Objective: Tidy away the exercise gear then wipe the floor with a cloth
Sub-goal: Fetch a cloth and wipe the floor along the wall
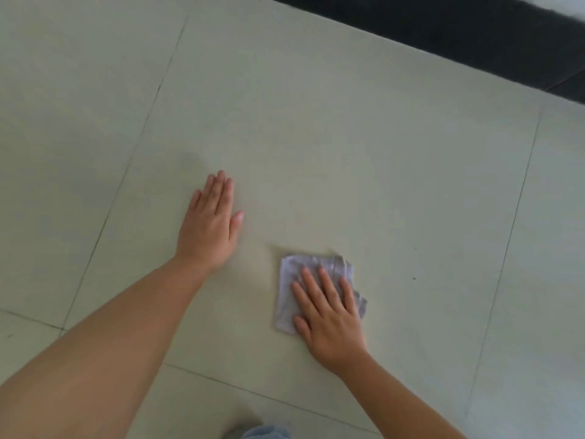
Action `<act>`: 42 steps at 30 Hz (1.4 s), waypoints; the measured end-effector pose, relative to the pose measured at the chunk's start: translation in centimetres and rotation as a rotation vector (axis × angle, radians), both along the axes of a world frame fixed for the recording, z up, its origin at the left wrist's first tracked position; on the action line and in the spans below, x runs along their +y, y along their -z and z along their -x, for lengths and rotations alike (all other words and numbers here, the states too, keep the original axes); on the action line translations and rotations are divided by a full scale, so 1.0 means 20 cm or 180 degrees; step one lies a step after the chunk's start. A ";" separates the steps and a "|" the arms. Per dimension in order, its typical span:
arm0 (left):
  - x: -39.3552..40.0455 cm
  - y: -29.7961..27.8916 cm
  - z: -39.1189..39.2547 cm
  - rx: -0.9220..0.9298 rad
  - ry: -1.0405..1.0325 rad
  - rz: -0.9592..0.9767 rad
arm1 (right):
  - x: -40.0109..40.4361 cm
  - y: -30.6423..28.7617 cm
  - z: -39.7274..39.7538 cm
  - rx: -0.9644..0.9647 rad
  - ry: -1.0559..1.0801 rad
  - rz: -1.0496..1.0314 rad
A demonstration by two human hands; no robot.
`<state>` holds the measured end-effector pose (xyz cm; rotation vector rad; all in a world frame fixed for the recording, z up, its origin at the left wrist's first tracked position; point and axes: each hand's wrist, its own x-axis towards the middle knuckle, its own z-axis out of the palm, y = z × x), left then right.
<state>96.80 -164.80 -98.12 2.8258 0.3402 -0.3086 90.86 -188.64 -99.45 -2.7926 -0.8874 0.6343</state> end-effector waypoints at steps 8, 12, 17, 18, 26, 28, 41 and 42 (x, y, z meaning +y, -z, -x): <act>0.18 0.09 0.05 -0.0023 -0.0541 -0.0168 | -0.11 -0.06 -0.81 -0.0208 0.2135 0.0556; 0.18 0.10 0.04 0.0034 -0.0562 -0.0131 | 0.55 -0.05 -1.09 -0.0116 0.0991 0.0432; 0.23 0.04 0.04 0.0306 -0.0426 0.0160 | 0.60 0.04 -0.55 -0.0303 -0.0484 -0.0014; 0.28 0.04 0.05 0.0262 -0.0378 0.0114 | 0.47 0.04 -0.47 -0.0363 -0.0595 -0.0110; 0.48 0.10 0.13 0.0238 -0.0355 -0.0112 | 0.60 -0.08 -1.16 -0.0223 0.1349 0.0555; 0.49 0.11 0.13 0.0195 -0.0328 -0.0176 | 0.99 -0.07 -1.18 -0.0097 0.0529 0.0414; 0.48 0.08 0.13 0.0284 -0.0448 -0.0073 | 0.21 -0.04 -0.91 -0.0683 0.0589 0.0493; 0.48 0.08 0.12 0.0314 -0.0453 -0.0065 | 0.34 -0.06 -1.04 -0.0567 0.1189 0.0528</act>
